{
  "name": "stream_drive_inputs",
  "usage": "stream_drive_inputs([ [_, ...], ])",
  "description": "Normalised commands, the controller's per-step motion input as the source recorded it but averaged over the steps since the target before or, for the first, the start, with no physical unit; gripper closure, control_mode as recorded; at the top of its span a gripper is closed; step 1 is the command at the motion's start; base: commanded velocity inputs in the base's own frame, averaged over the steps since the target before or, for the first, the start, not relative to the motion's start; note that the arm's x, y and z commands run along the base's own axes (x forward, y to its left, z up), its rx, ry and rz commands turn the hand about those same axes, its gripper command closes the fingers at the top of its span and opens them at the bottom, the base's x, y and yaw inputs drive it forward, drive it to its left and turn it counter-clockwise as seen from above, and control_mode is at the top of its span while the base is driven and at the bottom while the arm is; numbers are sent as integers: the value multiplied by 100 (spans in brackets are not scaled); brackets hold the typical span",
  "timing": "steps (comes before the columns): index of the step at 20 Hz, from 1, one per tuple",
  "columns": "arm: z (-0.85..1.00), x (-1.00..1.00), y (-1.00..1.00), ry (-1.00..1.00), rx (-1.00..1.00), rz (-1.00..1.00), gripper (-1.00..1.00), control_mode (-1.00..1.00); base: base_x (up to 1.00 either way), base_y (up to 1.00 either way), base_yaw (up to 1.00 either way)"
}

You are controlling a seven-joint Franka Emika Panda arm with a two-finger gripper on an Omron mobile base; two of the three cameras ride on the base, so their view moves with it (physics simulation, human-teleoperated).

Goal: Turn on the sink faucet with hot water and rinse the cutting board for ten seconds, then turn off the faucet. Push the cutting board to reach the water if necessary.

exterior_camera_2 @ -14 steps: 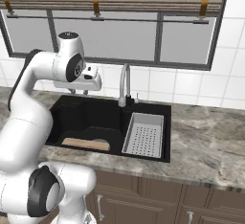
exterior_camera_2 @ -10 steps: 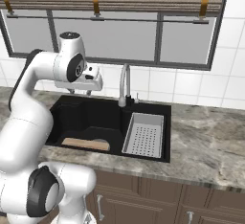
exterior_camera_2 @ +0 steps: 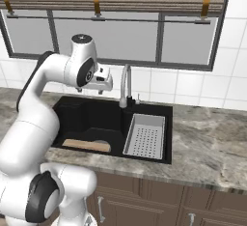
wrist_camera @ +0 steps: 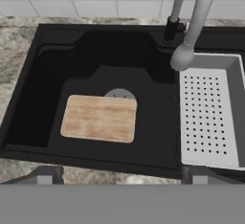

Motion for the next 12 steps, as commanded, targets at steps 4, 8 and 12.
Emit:
stream_drive_inputs([
  [4, 0, 19, -43, -4, 0, 0, -100, -100, 0, 0, 0],
  [8, 0, 28, -42, -2, 0, 0, -100, -100, 0, 0, 0],
  [12, 0, 23, -38, -1, 0, 0, -100, -100, 0, 0, 0],
])
